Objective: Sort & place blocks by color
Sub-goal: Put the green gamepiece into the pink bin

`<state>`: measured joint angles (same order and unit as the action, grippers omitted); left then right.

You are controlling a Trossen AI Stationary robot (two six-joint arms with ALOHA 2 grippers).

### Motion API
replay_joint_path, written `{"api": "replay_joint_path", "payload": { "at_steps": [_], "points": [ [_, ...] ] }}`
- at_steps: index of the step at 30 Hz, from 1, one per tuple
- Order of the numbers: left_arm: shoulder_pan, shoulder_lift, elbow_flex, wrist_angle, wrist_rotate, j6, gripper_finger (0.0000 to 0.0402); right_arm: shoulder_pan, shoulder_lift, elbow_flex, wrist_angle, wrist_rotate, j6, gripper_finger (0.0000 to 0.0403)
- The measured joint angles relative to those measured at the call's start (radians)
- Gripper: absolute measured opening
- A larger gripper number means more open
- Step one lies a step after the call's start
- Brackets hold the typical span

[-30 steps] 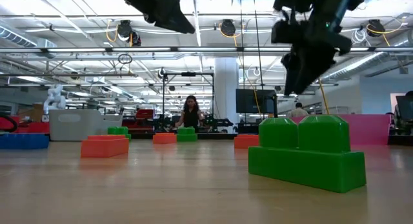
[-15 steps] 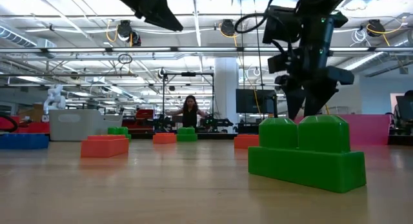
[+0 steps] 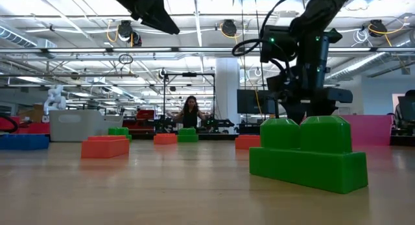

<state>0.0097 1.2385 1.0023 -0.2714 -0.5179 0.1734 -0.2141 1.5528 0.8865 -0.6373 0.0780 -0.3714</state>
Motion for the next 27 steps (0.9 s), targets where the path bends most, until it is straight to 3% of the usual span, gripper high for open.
{"api": "replay_joint_path", "payload": {
  "at_steps": [5, 13, 19, 27],
  "points": [
    [0.0, 0.0, 0.0, 0.0, 0.0, 0.0, 0.0243, -0.003, 0.0, -0.043, 0.044, 0.0, 0.016, 0.0232],
    [0.001, 0.0, 0.0, 0.014, 0.0, 0.0, 0.0244, 0.0, -0.011, -0.096, 0.111, -0.001, 0.05, 0.0128],
    [0.001, 0.0, 0.0, 0.015, 0.0, 0.0, 0.0243, 0.0, -0.068, -0.037, 0.096, 0.037, 0.06, 0.0128],
    [0.001, 0.0, 0.0, 0.015, 0.0, 0.0, 0.0243, -0.033, -0.233, 0.097, -0.05, 0.232, 0.052, 0.0128]
  ]
}}
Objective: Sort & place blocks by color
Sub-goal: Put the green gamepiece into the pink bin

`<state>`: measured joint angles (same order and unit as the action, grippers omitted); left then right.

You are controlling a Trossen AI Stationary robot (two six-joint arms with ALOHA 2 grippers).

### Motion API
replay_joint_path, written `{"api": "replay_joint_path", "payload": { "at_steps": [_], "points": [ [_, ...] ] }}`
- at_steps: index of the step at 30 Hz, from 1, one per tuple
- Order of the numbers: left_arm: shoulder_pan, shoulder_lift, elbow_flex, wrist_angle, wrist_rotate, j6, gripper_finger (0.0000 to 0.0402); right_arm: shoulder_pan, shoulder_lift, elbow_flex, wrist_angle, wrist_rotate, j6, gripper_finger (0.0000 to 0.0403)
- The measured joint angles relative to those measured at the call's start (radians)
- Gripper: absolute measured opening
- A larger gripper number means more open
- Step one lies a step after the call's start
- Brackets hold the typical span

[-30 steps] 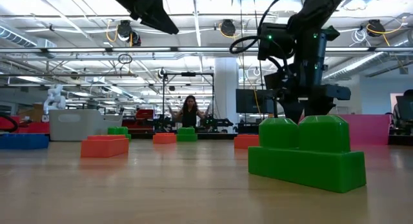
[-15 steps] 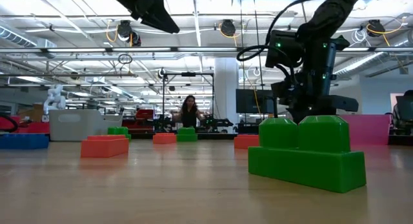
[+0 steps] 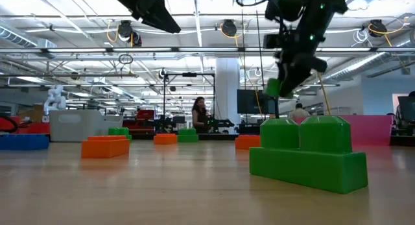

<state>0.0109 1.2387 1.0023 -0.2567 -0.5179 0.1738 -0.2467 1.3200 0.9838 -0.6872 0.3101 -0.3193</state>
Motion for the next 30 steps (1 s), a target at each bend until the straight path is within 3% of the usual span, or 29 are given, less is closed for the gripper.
{"api": "replay_joint_path", "payload": {
  "at_steps": [3, 8, 16, 21, 30],
  "points": [
    [0.0, 0.0, 0.0, 0.0, 0.0, 0.0, 0.0244, -0.059, -0.046, 0.022, -0.104, 0.103, 0.092, 0.0128],
    [0.0, 0.0, 0.0, 0.0, 0.0, -0.001, 0.0243, -0.183, -0.103, 0.018, -0.235, 0.11, 0.236, 0.0128],
    [0.0, 0.0, 0.0, 0.004, 0.0, -0.002, 0.0243, -0.297, -0.116, -0.053, -0.276, -0.048, 0.278, 0.0128],
    [0.0, 0.0, 0.0, 0.005, 0.0, -0.003, 0.0243, -0.324, -0.107, -0.114, -0.273, -0.054, 0.289, 0.013],
    [0.0, 0.0, 0.0, 0.007, 0.0, -0.002, 0.0243, -0.337, -0.107, -0.128, -0.222, -0.05, 0.3, 0.018]
  ]
}}
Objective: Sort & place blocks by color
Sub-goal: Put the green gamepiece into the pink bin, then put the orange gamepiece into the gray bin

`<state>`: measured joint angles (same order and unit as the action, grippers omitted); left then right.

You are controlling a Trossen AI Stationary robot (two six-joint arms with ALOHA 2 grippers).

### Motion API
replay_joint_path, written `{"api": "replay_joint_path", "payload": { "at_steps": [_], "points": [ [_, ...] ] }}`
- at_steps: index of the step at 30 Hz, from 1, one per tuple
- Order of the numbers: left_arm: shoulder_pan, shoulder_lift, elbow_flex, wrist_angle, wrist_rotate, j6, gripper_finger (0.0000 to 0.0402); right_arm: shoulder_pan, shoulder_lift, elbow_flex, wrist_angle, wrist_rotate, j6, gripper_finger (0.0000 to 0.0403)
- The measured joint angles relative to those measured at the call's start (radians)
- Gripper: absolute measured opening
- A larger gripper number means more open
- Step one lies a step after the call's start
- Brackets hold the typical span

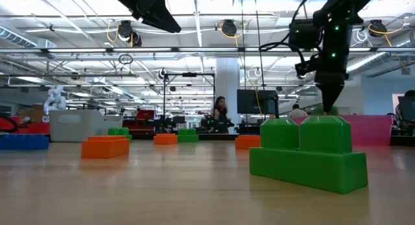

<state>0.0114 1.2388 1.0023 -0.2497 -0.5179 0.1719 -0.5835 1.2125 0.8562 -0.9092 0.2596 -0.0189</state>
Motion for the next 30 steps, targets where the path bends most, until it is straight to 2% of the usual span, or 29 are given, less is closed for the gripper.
{"api": "replay_joint_path", "payload": {
  "at_steps": [9, 18, 21, 24, 30],
  "points": [
    [0.0, 0.0, 0.0, 0.0, 0.0, 0.0, 0.0244, 0.0, -0.008, 0.0, 0.073, 0.003, -0.024, 0.0223],
    [0.0, 0.0, 0.0, 0.0, -0.031, -0.011, 0.0244, 0.041, -0.114, 0.0, 0.301, 0.001, -0.051, 0.0238],
    [0.012, 0.0, 0.0, -0.003, -0.1, -0.068, 0.0244, 0.059, -0.159, 0.0, 0.422, -0.001, -0.039, 0.0235],
    [0.043, 0.0, 0.0, -0.021, -0.121, -0.158, 0.0244, 0.081, -0.193, 0.0, 0.554, -0.007, -0.02, 0.0234],
    [0.1, 0.003, 0.0, -0.151, -0.119, -0.397, 0.0244, 0.122, -0.213, 0.0, 0.694, -0.133, -0.022, 0.0233]
  ]
}}
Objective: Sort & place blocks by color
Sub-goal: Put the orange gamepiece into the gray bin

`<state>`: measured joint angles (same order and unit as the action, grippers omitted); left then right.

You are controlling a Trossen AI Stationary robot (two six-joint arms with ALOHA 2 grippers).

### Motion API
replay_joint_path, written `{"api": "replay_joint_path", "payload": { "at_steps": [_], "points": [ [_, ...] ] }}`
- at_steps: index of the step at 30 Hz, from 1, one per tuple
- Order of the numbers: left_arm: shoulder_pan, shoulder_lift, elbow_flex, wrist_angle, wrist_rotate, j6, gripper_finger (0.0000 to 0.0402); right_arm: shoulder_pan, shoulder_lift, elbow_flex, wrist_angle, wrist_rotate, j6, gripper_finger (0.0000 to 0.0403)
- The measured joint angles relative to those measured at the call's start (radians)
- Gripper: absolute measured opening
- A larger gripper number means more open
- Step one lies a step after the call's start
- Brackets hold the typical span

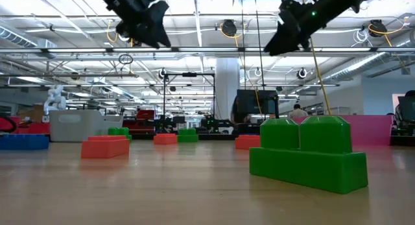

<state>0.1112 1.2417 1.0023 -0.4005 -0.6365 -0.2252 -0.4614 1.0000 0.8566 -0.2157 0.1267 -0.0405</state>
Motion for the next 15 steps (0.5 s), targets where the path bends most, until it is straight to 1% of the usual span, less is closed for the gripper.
{"api": "replay_joint_path", "payload": {
  "at_steps": [2, 3, 4, 7, 9, 11, 15],
  "points": [
    [0.004, 0.005, 0.0, -0.058, 0.01, -0.069, 0.0243, 0.016, 0.008, 0.0, 0.014, -0.007, -0.023, 0.0233],
    [0.001, 0.005, 0.0, -0.089, 0.03, -0.075, 0.0244, 0.022, 0.01, 0.0, 0.015, -0.009, -0.04, 0.0233],
    [-0.003, 0.005, 0.0, -0.107, 0.072, -0.071, 0.0244, 0.027, 0.012, 0.0, 0.013, -0.009, -0.057, 0.0233],
    [-0.024, 0.005, 0.0, -0.135, 0.261, -0.073, 0.0244, 0.037, 0.012, 0.0, -0.002, -0.009, -0.077, 0.0233],
    [-0.053, 0.005, 0.0, -0.138, 0.351, -0.092, 0.0243, 0.041, 0.012, -0.006, 0.003, -0.008, -0.079, 0.0233],
    [-0.085, 0.004, 0.0, -0.15, 0.389, -0.11, 0.0244, 0.044, 0.012, -0.009, 0.011, -0.006, -0.107, 0.0233],
    [-0.134, 0.004, 0.0, -0.181, 0.394, -0.208, 0.0244, 0.045, 0.006, -0.015, -0.008, -0.001, -0.128, 0.0233]
  ]
}}
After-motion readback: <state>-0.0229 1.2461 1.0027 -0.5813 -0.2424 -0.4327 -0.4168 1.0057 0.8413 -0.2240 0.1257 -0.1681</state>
